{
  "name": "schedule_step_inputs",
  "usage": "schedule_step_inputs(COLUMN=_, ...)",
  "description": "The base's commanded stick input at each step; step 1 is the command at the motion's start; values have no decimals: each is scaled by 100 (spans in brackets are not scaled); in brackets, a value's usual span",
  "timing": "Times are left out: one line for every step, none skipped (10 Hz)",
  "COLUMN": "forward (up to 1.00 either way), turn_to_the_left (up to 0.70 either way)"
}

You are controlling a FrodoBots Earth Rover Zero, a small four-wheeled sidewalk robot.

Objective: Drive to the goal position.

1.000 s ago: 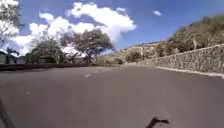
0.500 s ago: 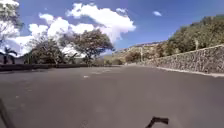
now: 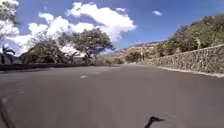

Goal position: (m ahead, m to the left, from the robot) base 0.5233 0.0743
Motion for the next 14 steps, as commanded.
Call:
schedule_step_inputs(forward=50, turn_to_the_left=0)
schedule_step_inputs(forward=50, turn_to_the_left=0)
schedule_step_inputs(forward=50, turn_to_the_left=0)
schedule_step_inputs(forward=50, turn_to_the_left=0)
schedule_step_inputs(forward=50, turn_to_the_left=0)
schedule_step_inputs(forward=50, turn_to_the_left=0)
schedule_step_inputs(forward=50, turn_to_the_left=0)
schedule_step_inputs(forward=50, turn_to_the_left=0)
schedule_step_inputs(forward=50, turn_to_the_left=0)
schedule_step_inputs(forward=50, turn_to_the_left=0)
schedule_step_inputs(forward=50, turn_to_the_left=0)
schedule_step_inputs(forward=50, turn_to_the_left=0)
schedule_step_inputs(forward=50, turn_to_the_left=0)
schedule_step_inputs(forward=50, turn_to_the_left=0)
